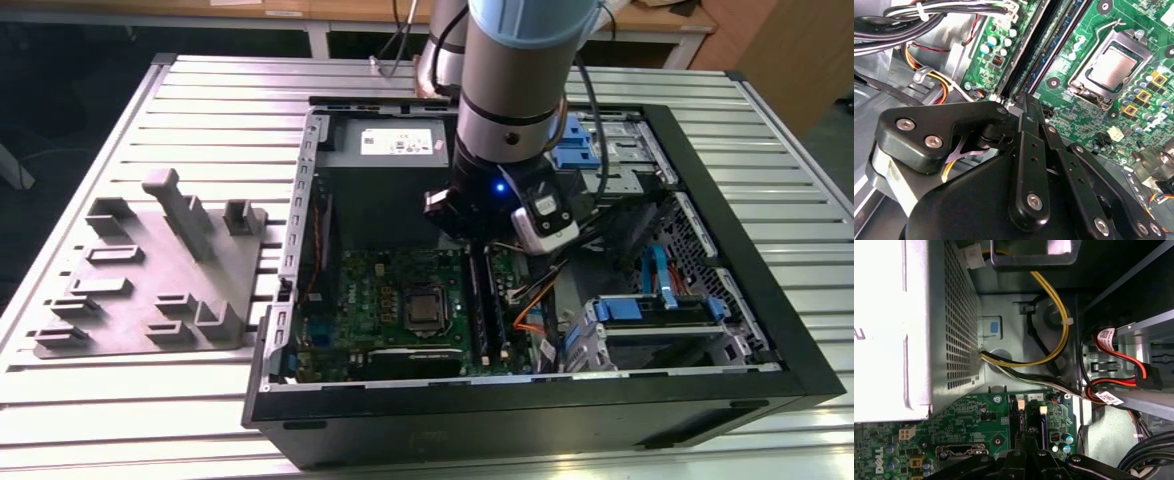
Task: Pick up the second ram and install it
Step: 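Press down the second ram until it locks into place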
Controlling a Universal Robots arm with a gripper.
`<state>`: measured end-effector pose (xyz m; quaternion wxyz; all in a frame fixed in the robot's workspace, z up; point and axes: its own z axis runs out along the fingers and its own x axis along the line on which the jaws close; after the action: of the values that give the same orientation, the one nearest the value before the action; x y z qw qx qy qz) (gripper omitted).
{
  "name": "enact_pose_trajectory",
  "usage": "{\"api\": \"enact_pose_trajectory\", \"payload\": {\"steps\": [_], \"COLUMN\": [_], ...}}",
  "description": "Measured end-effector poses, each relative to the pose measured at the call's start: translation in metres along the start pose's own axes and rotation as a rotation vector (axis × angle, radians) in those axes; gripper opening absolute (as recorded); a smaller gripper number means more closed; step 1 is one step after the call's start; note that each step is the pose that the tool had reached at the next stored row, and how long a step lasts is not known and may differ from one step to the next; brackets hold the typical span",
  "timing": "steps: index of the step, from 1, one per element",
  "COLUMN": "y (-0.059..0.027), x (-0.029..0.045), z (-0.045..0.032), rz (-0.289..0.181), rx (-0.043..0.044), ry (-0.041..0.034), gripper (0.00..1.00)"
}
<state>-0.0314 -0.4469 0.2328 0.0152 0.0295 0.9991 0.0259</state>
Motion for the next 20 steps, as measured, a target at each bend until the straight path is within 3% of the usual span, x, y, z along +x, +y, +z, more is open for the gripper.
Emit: {"api": "enact_pose_trajectory", "payload": {"steps": [20], "y": [-0.0002], "x": [0.0003], "z": [0.0041], "rz": [0.000], "rx": [0.0001], "ry": [0.0000], "gripper": [0.11]}}
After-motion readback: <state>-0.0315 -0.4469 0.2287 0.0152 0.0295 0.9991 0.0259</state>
